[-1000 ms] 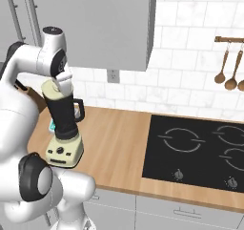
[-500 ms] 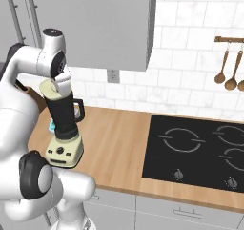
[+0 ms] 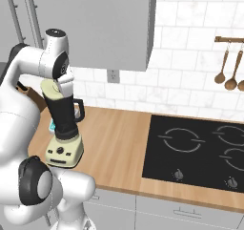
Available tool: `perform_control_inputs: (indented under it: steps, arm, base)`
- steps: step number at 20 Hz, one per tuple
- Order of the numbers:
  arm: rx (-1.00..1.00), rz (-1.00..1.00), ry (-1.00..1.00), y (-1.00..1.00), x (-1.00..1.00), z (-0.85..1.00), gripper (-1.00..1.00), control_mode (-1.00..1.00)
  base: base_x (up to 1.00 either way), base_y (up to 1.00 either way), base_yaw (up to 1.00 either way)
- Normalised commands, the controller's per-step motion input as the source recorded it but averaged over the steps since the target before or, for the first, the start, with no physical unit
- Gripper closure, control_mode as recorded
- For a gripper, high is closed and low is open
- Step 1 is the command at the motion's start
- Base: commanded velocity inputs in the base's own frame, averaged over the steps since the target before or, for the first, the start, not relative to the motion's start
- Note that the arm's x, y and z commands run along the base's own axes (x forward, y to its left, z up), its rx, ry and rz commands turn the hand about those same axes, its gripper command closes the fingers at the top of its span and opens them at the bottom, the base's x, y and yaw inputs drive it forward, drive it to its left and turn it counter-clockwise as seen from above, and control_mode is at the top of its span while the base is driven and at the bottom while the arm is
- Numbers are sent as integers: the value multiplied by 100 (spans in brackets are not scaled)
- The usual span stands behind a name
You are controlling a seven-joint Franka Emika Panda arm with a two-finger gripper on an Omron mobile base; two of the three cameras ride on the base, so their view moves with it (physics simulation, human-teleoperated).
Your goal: Close the lid blender by securely placing the lid on top.
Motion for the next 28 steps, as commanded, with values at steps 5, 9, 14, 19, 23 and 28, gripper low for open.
perform_control_inputs:
  steps: [5, 9, 14, 19, 23, 28]
  arm:
    - [-3, 0, 15, 0, 1, -38, 100, -100]
    - [-3, 0, 10, 1, 0, -29, 100, -100]
    - [-1, 0, 5, 1, 0, -10, 100, -100]
    - [0, 0, 3, 0, -6, -2, 100, -100]
    - [0, -1, 13, 1, -2, 12, 100, -100]
    - [-1, -4, 23, 12, 0, 7, 100, -100]
  base:
    - [0, 0, 0]
    - [0, 0, 0]
    - [0, 0, 0]
    - [0, 0, 0]
    - [0, 0, 0]
    - [0, 0, 0]
